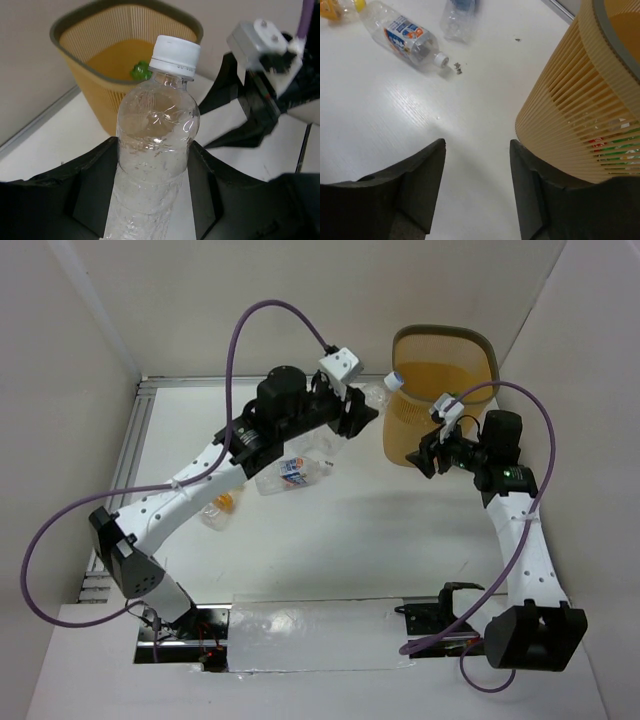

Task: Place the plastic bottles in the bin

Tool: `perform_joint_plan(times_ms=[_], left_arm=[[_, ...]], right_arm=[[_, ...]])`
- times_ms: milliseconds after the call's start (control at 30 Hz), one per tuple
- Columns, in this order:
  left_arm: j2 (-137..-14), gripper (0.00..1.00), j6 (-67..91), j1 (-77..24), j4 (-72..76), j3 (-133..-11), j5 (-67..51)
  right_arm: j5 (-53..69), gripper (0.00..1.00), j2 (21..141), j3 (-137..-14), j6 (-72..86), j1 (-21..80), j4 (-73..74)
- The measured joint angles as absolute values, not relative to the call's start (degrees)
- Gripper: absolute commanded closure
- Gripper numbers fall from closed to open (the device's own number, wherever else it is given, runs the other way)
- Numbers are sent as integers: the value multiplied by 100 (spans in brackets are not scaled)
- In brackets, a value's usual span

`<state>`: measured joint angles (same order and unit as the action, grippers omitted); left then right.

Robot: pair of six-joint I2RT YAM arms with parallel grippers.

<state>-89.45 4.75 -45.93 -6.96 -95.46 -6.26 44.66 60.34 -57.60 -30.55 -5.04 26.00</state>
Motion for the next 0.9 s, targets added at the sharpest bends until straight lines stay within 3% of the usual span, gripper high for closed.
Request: perform_joint_plan(times_ms=[200,600,900], left_arm=[[-9749,73,1264,-4244,329,-10429,-982],[-12366,77,4132,-3800,3107,-13072,-965],[-13729,77,5557,-3778,3481,-13933,-283]], right_arm=[[4633,21,5959,-5822,-3428,-504,2838],[4626,21,5142,-4687,-4097,-504,3350],[4600,21,4991,-4346,-4233,-504,3500]])
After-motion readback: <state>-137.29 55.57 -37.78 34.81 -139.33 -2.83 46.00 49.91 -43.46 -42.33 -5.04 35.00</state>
